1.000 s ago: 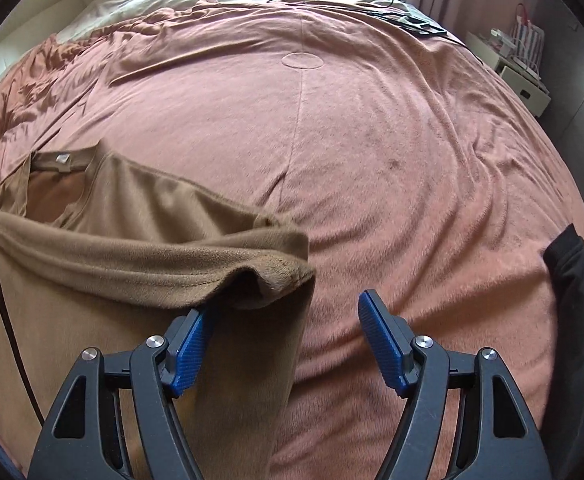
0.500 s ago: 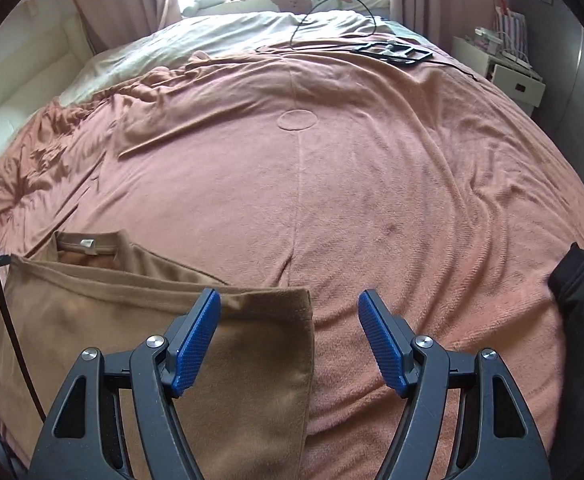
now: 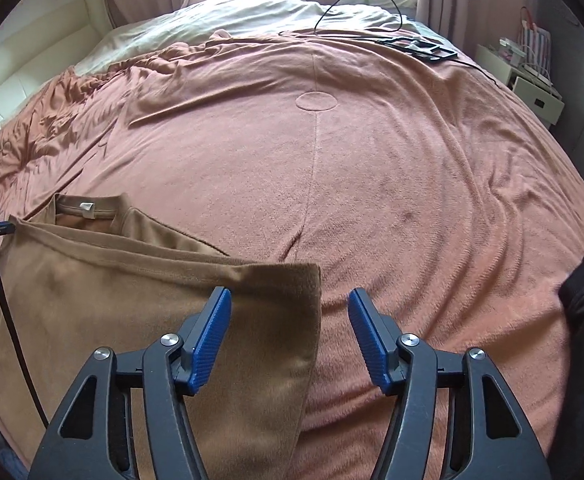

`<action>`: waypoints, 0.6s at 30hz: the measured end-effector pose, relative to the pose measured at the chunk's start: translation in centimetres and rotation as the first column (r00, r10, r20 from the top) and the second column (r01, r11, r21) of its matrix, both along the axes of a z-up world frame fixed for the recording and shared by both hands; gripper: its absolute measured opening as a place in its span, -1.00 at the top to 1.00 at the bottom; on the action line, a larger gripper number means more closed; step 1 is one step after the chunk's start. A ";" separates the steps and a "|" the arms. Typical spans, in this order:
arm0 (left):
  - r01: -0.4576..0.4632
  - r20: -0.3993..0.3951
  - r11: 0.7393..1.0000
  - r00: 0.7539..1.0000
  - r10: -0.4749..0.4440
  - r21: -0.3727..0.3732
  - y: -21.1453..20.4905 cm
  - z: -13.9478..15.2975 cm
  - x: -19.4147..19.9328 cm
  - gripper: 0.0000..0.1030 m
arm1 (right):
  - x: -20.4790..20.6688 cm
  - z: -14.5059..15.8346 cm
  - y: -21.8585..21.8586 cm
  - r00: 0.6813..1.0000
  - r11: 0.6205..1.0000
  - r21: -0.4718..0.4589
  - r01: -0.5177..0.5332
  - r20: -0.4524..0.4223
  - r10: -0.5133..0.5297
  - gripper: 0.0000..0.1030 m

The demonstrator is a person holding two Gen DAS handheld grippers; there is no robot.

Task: Fold small clothes
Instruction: 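Withdraw both open tools from the folded shirt, then close both tools on the folded edge of the brown shirt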

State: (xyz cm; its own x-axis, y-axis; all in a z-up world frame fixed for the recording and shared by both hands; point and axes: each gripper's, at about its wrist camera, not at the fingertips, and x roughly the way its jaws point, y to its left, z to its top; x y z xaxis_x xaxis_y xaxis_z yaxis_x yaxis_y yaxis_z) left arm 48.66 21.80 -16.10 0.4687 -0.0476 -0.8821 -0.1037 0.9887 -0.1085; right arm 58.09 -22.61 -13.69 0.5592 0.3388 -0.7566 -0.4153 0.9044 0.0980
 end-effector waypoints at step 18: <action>-0.079 0.144 0.988 0.988 0.060 0.132 -0.4 5.7 -2.2 0.86 | -5.3 5.5 0.1 0.975 0.999 -0.017 0.051 0.215 -0.047 0.96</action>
State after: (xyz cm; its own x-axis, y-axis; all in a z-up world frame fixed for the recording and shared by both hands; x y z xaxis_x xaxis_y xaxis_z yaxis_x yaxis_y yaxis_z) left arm 46.45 21.44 -10.37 0.5853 0.1056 -0.8039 -0.1659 0.9861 0.0088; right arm 52.79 -22.53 -8.17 0.7251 0.2915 -0.6239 -0.3795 0.9251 -0.0089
